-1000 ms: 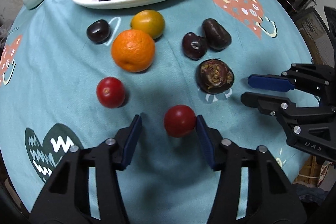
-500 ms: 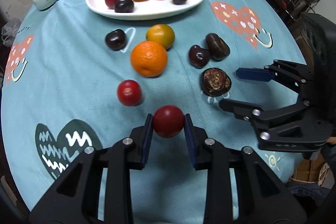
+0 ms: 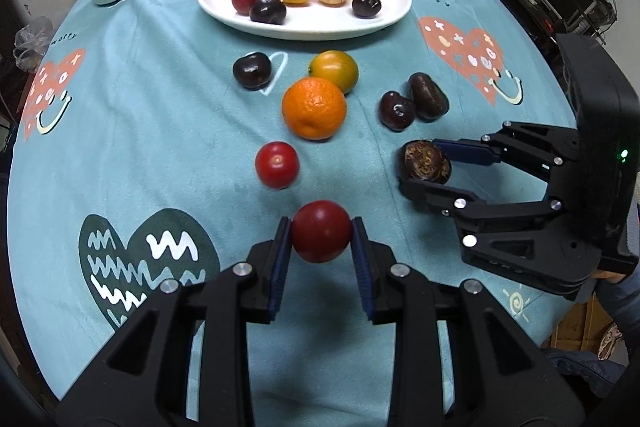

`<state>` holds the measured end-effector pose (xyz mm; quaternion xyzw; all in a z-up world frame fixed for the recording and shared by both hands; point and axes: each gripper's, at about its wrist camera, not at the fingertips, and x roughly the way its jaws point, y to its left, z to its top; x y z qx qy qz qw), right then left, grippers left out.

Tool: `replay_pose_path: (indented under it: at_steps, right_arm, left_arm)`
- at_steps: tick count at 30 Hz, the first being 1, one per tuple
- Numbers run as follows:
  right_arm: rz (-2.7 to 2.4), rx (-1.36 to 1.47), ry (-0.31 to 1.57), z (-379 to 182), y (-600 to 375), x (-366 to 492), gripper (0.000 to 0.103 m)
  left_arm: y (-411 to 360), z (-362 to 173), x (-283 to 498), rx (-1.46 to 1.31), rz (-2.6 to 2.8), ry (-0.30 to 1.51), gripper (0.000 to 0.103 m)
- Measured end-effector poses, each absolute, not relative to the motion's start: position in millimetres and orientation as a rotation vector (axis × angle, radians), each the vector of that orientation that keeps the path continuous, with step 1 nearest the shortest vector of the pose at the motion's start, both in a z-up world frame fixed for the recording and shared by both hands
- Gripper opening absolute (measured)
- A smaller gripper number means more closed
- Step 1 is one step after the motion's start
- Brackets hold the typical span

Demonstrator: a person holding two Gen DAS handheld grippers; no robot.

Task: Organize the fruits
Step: 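Grasp the dark patterned fruit with the right tool while the left tool grasps a red tomato, then carry the patterned fruit and tomato in both tools over the plate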

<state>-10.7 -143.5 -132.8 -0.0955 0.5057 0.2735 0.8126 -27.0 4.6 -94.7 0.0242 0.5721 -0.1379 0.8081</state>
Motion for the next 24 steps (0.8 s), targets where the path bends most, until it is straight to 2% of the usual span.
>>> replay_pose_path:
  at_steps: [8,24]
  right_arm:
    - [0.59,-0.065,1.091,-122.0,-159.9,-23.5,0.041]
    - [0.617,-0.031,1.129,-126.6,-154.3,-40.8,0.042]
  left_arm:
    - [-4.3,-85.6,-28.5,0.083,-0.316,1.194,0.03]
    - [-16.6,-73.4,-26.0,0.157,-0.35,1.153,0.03]
